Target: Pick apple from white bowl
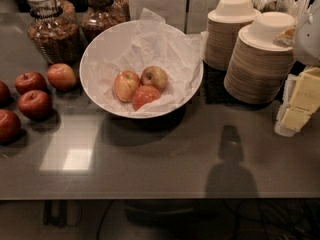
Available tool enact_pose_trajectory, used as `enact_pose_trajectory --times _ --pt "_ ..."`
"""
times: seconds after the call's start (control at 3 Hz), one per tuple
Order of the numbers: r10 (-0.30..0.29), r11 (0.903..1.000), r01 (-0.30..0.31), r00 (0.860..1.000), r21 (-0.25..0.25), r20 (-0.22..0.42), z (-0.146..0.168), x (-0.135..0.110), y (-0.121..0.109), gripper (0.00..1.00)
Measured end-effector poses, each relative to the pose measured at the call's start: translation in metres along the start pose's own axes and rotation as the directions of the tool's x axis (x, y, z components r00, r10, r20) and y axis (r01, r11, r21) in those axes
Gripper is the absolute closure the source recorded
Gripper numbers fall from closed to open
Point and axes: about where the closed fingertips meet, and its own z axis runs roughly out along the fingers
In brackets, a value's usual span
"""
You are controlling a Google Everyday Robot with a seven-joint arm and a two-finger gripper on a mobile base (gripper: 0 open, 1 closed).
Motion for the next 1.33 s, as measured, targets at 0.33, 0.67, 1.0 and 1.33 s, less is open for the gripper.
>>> enact_pose_trajectory --times 0.33,0.67,1.0,1.33 --pt "-0.005 1.0 0.005 1.0 0.002 0.005 0.001 -0.004 0.0 0.0" --pt "-0.049 0.9988 0.049 0.999 0.01 0.006 0.016 -0.025 -0.004 0.0" --pt "-0.049 0.9987 0.049 0.999 0.011 0.007 0.016 -0.025 -0.004 0.0" --pt "-0.047 0.9984 0.046 0.998 0.031 0.03 0.016 -0.031 -0.008 0.0"
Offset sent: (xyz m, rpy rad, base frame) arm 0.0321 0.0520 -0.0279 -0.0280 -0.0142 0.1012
